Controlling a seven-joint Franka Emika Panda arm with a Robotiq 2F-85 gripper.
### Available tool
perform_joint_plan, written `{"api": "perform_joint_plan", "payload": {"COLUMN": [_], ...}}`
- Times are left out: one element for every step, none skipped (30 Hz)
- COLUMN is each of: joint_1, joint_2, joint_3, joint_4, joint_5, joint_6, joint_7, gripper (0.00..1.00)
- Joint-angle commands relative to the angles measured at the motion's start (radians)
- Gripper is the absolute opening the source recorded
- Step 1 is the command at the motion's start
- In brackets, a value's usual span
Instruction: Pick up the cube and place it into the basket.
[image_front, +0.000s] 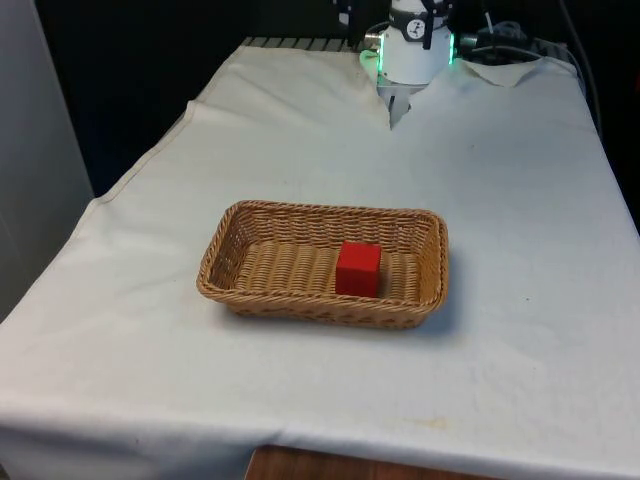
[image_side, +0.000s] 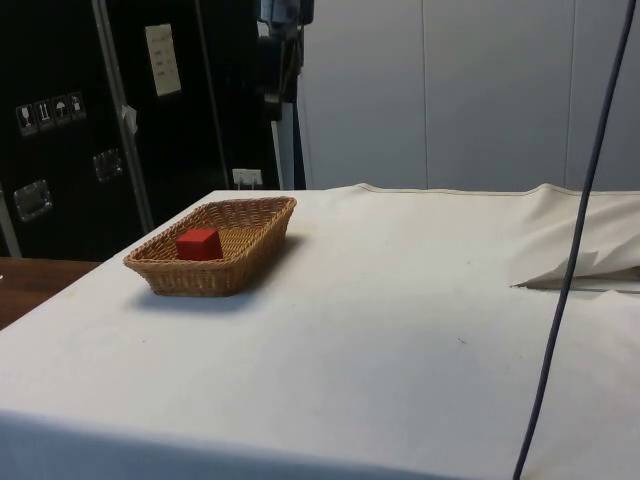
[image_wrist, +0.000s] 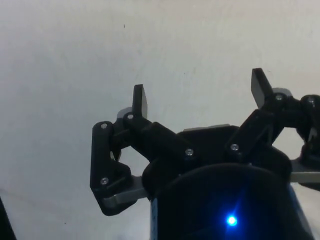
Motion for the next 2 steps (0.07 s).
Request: {"api": "perform_joint_plan", "payload": {"joint_1": [0.001,0.0], "joint_2": [-0.001,-0.001], "joint_3": [-0.002,-0.002], "joint_4": [0.0,0.0], "joint_5": [0.014,0.013], "joint_6": [-0.001,-0.001], "joint_7": [-0.01,-0.009], "gripper": [1.0,1.0]}}
